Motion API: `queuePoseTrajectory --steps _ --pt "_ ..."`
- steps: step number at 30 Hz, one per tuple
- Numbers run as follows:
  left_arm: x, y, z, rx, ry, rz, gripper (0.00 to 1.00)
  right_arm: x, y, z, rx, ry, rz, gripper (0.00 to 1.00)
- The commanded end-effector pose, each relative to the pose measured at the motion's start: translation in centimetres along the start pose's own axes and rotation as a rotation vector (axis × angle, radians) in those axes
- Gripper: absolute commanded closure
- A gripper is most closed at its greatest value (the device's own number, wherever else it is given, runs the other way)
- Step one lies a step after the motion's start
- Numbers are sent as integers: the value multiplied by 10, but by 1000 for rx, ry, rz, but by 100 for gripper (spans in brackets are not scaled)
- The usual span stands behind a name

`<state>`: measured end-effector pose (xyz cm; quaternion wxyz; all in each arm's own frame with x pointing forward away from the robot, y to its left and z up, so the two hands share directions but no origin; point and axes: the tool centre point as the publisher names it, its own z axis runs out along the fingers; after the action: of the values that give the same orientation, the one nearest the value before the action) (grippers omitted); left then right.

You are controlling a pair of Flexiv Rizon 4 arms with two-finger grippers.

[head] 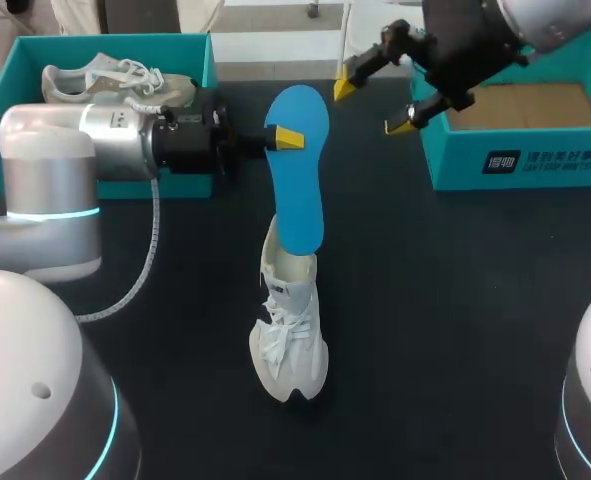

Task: Take the shoe out of the shoebox, open the shoe tongue, remove and reinsert the insole, then place the shoe into the shoebox

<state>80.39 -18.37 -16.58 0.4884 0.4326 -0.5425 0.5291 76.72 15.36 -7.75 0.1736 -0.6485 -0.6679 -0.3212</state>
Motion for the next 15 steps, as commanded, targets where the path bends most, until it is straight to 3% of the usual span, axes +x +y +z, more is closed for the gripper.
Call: queuePoseTrajectory --steps 1,4,7,15 --pt "-1 0 0 -2 1 0 100 11 -3 5 -20 -148 27 0" --pt "-1 0 0 -2 1 0 100 16 -5 11 -5 -234 13 0" --pt "-1 0 0 -2 1 0 100 20 -7 20 61 -438 20 0" --pt "-1 0 0 -2 1 0 100 23 -10 30 38 -493 30 0"
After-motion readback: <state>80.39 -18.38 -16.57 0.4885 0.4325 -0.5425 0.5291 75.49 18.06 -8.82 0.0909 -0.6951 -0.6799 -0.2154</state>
